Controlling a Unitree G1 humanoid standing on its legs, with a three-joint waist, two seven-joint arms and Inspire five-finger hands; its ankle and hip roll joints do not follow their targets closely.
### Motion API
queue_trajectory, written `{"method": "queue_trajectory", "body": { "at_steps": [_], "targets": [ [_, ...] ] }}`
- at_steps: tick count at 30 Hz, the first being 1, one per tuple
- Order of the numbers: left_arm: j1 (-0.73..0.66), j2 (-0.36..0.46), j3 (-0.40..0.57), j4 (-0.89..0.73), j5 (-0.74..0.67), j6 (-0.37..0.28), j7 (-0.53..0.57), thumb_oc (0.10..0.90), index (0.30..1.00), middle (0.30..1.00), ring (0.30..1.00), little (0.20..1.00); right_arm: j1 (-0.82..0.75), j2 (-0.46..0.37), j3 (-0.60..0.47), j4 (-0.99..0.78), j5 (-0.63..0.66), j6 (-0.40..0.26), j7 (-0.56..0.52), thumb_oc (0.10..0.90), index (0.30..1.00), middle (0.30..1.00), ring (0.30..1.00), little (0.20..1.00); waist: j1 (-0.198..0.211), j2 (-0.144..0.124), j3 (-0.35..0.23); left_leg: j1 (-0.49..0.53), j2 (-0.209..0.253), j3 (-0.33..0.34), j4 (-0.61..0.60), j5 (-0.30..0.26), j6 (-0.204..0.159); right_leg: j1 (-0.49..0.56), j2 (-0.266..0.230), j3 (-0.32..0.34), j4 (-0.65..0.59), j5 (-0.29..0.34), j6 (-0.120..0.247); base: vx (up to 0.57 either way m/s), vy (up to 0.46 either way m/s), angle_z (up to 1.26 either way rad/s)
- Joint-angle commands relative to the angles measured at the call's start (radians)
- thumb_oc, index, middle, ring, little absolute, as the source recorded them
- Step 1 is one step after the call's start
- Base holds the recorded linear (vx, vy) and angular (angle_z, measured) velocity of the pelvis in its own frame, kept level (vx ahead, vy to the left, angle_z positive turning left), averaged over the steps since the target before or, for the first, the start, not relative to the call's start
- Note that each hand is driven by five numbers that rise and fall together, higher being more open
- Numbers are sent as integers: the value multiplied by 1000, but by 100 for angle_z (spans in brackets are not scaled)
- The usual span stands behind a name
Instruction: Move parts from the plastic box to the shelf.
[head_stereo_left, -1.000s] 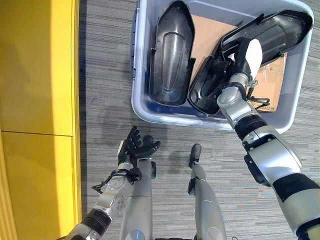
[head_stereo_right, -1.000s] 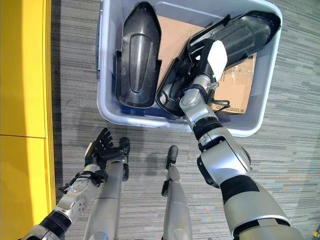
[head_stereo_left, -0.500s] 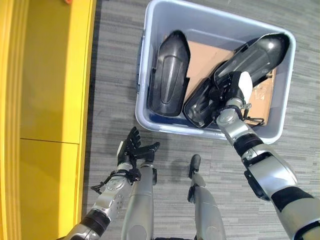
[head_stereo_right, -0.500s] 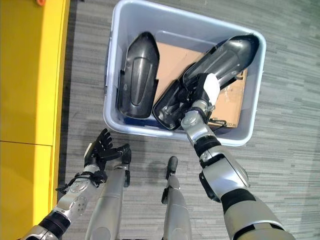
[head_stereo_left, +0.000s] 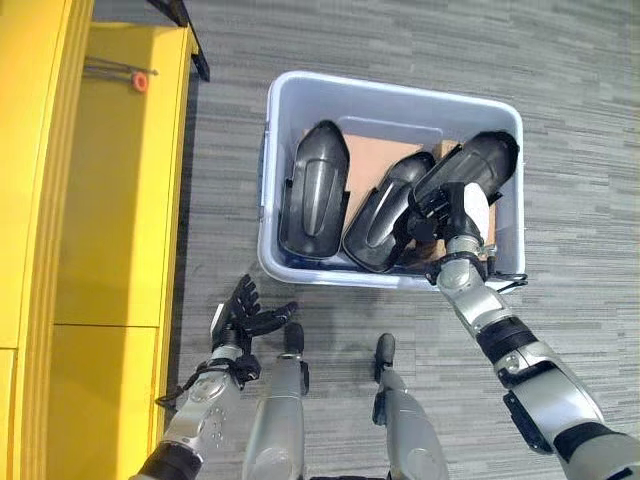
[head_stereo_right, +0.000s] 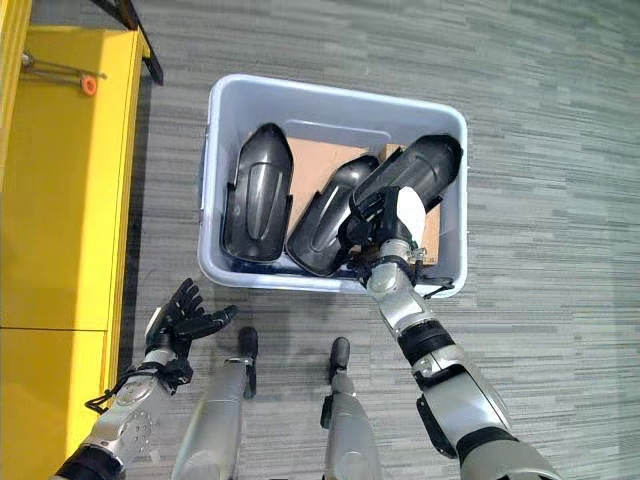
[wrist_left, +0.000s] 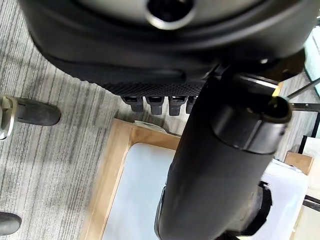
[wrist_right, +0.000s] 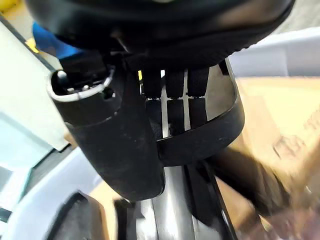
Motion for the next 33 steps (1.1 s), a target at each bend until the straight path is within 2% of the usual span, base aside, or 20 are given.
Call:
{"method": "queue_trajectory", "body": {
  "at_steps": [1, 2, 7, 8, 10, 14, 15, 21, 29, 31, 32, 33],
  "targets": [
    [53, -27, 12, -48, 61, -46, -47, 900, 1000, 1000, 1000, 1000, -6, -109, -84, -140, -114, -104, -32, 400, 300, 300, 300, 300, -14, 12, -200, 52, 36, -68, -135, 46, -33, 48, -31, -44, 85, -110, 50, 45, -29, -9],
    [55, -26, 11, -49, 61, -46, -47, 900, 1000, 1000, 1000, 1000, 0, -109, -86, -146, -115, -101, -30, 400, 300, 300, 300, 300, -14, 11, -201, 55, 35, -67, -139, 47, -33, 50, -32, -45, 84, -110, 49, 76, -50, -5],
    [113, -57, 48, -46, 94, -27, -83, 900, 1000, 1000, 1000, 1000, 151, -127, -137, -401, -193, -165, 51, 400, 300, 300, 300, 300, -34, 21, -275, 127, 46, -54, -193, 59, -39, 80, -31, -38, 81, -130, 51, 80, -38, -11],
    [114, -56, 48, -46, 95, -27, -83, 900, 1000, 1000, 1000, 1000, 152, -127, -137, -403, -193, -164, 51, 400, 300, 300, 300, 300, -33, 20, -275, 128, 46, -54, -194, 59, -39, 81, -31, -38, 81, -130, 51, 88, -41, -2],
    [142, -72, 59, -43, 118, -17, -112, 900, 1000, 1000, 1000, 1000, 212, -164, -164, -520, -214, -213, 111, 400, 300, 300, 300, 300, -46, 30, -321, 170, 55, -50, -217, 59, -44, 108, -29, -35, 77, -142, 51, 114, -58, -5],
    [152, -81, 68, -32, 127, -15, -124, 900, 1000, 1000, 1000, 1000, 225, -183, -162, -586, -209, -244, 153, 400, 300, 300, 300, 300, -50, 38, -353, 202, 60, -45, -236, 59, -46, 128, -23, -32, 73, -151, 52, 77, -46, -4],
    [161, -88, 77, -28, 128, -16, -133, 900, 1000, 1000, 1000, 1000, 230, -205, -156, -623, -214, -259, 188, 400, 300, 300, 300, 300, -52, 43, -376, 227, 65, -43, -253, 61, -50, 141, -19, -29, 69, -157, 51, 91, -37, -1],
    [171, -95, 83, -22, 146, -10, -148, 900, 1000, 1000, 1000, 1000, 207, -244, -128, -667, -211, -282, 254, 400, 300, 300, 300, 300, -46, 55, -411, 272, 71, -43, -279, 68, -59, 177, -7, -30, 64, -175, 46, 57, -55, 1],
    [192, -97, 103, -38, 149, -10, -152, 900, 1000, 1000, 1000, 1000, 158, -271, -72, -634, -171, -291, 310, 400, 300, 300, 300, 300, -34, 81, -445, 309, 80, -59, -307, 87, -71, 212, 9, -46, 70, -203, 32, 10, -61, 2],
    [212, -104, 133, -35, 144, -13, -143, 900, 1000, 1000, 1000, 1000, 95, -254, -6, -598, -138, -293, 335, 400, 300, 300, 300, 300, -15, 94, -446, 316, 94, -72, -297, 99, -80, 218, 29, -43, 98, -234, 13, -36, -130, 14],
    [212, -104, 134, -35, 144, -12, -143, 900, 1000, 1000, 1000, 1000, 94, -254, -6, -598, -138, -293, 335, 400, 300, 300, 300, 300, -16, 94, -446, 316, 94, -72, -297, 99, -80, 218, 29, -43, 98, -234, 13, -52, -152, 14],
    [219, -109, 148, -41, 140, -17, -132, 900, 1000, 1000, 1000, 1000, 66, -245, 21, -572, -129, -289, 333, 400, 300, 300, 300, 300, -1, 101, -437, 311, 103, -87, -281, 109, -87, 218, 48, -46, 118, -254, -4, -49, -134, 10]
  ]
}}
